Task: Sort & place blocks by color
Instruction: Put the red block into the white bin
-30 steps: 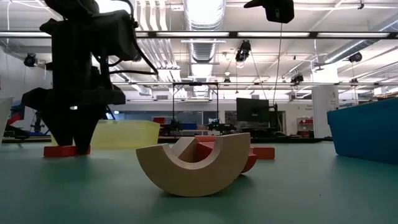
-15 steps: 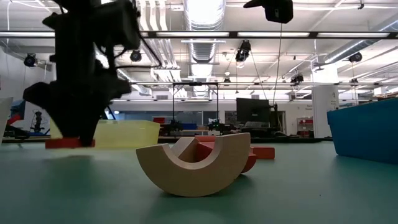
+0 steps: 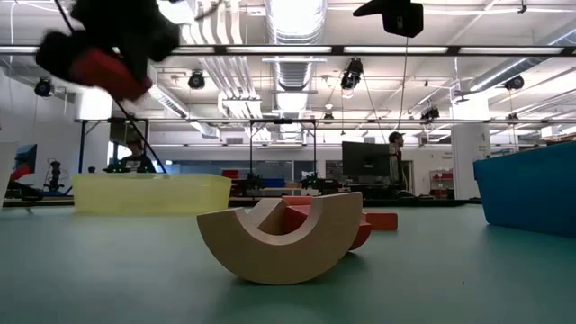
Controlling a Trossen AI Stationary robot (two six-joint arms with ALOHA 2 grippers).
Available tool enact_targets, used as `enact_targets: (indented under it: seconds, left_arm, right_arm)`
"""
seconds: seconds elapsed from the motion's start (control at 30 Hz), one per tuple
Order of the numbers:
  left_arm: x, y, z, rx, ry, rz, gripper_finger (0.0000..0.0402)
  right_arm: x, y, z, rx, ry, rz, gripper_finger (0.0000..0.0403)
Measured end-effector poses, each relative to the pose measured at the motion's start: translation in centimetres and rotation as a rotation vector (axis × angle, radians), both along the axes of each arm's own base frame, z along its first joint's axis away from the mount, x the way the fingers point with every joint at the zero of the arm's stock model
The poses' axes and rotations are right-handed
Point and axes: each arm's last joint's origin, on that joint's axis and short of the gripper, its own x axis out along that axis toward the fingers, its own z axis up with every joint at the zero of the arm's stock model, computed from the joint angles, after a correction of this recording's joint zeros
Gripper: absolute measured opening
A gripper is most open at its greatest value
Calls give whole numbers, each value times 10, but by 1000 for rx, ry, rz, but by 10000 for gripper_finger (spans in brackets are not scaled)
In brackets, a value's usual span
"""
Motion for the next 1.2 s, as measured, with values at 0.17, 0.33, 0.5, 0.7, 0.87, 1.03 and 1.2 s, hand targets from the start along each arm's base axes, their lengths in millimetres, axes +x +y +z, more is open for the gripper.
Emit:
enact_targets:
  seconds: [0.17,0.33,0.5,0.7,0.87,1.03,1.2]
  left_arm:
    - [-25,-19,31,-111,-54,-100,127]
    - [-50,-41,44,-171,-84,-224,127]
    - [-67,-65,38,-166,-36,-352,127]
    - [-78,-87,7,-59,136,-493,127]
    - [-81,-97,-11,110,224,-556,127]
    - [-77,-101,-24,249,242,-548,127]
    - [-78,-100,-40,292,291,-539,128]
  right_arm:
    - [0,0,0,-11,-2,7,228]
    - [0,0,0,-21,-4,15,228]
    - [0,0,0,-37,-7,20,228]
    - [0,-1,0,-57,-8,10,228]
    - [0,-1,0,-67,-10,15,228]
    - [0,-1,0,-71,-11,18,228]
    - [0,-1,0,-77,-12,23,228]
